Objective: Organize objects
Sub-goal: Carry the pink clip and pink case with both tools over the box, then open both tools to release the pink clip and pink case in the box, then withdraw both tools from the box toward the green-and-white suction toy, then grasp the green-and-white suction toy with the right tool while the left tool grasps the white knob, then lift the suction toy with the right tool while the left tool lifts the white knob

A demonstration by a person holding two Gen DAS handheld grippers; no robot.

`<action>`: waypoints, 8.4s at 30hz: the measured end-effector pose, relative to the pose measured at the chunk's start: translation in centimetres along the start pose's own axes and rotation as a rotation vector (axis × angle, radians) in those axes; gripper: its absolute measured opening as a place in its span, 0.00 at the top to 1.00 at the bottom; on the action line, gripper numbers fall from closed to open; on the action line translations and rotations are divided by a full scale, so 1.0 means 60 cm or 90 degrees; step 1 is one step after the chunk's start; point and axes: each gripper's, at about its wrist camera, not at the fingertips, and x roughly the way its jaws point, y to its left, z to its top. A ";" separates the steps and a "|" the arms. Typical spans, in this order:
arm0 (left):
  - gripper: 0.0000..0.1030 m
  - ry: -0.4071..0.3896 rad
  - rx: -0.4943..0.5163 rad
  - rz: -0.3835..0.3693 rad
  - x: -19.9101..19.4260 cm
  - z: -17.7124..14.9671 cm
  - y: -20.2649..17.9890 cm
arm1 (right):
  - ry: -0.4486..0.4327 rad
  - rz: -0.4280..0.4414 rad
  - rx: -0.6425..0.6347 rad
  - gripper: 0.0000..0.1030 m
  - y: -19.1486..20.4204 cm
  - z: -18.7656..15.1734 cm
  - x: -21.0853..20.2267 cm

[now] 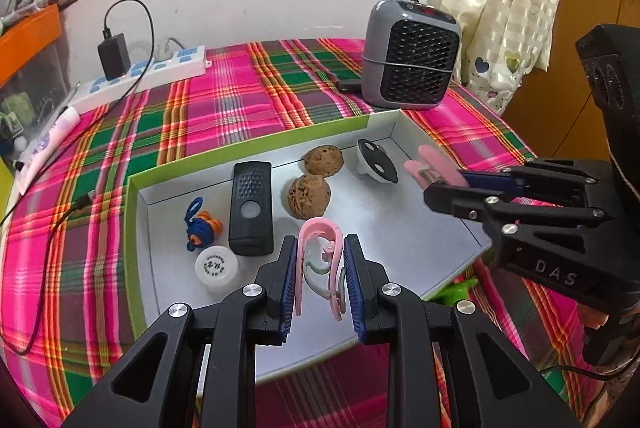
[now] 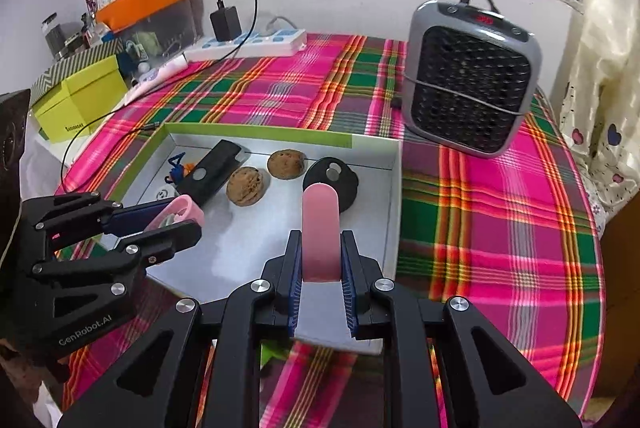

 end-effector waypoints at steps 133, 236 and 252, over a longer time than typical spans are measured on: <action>0.64 -0.016 -0.060 -0.013 -0.086 -0.131 0.002 | 0.001 -0.012 0.065 0.59 0.058 -0.132 -0.028; 0.74 0.011 0.021 -0.014 -0.006 -0.086 -0.107 | -0.013 -0.075 0.026 0.62 -0.020 -0.157 -0.051; 0.74 0.009 0.019 -0.014 -0.009 -0.089 -0.107 | -0.014 -0.070 0.032 0.66 -0.016 -0.160 -0.055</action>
